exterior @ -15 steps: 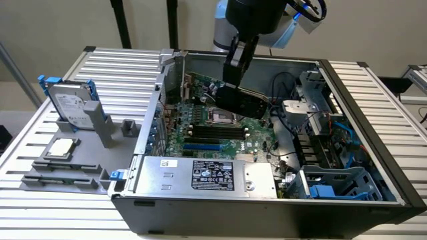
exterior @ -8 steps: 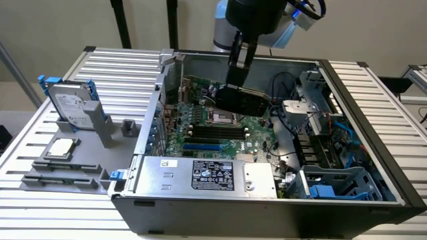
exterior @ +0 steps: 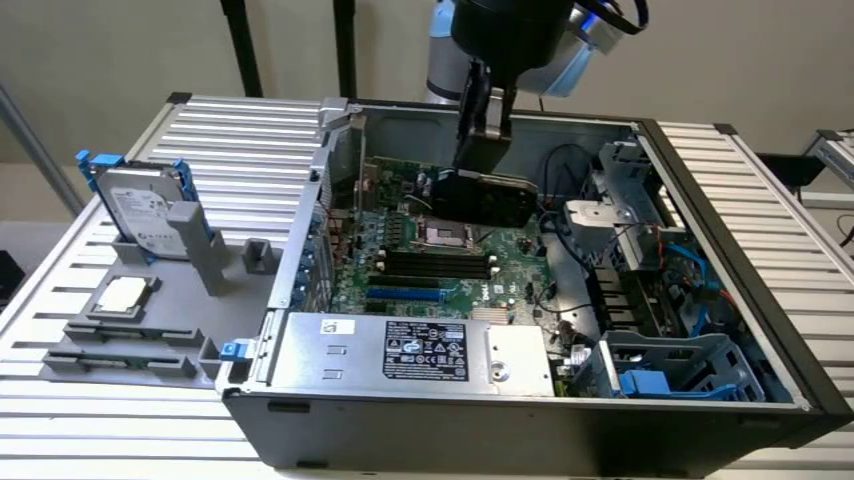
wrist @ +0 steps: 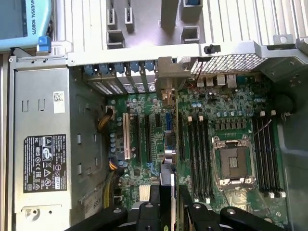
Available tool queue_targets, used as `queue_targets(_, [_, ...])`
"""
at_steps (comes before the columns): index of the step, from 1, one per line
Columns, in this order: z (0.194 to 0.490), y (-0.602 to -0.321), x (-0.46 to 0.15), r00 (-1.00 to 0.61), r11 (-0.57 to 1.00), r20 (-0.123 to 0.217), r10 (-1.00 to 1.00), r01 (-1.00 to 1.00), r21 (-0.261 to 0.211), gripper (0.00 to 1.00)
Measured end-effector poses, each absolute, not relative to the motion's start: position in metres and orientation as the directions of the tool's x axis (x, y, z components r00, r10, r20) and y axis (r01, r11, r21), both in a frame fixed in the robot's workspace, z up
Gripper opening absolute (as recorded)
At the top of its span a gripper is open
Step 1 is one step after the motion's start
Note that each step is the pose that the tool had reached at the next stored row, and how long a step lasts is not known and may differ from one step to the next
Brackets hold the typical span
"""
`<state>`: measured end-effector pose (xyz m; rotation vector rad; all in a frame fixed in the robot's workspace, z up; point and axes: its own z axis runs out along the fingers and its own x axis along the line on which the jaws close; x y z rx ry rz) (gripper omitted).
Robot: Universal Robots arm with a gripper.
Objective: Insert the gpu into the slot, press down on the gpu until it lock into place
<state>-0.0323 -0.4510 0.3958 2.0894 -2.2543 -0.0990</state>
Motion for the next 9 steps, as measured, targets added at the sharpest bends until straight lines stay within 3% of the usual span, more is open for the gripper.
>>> queue_targets(9, [0.3952, -0.4500, -0.0325, 0.004, -0.008, -0.044, -0.999, -0.996, 0.084, 0.26])
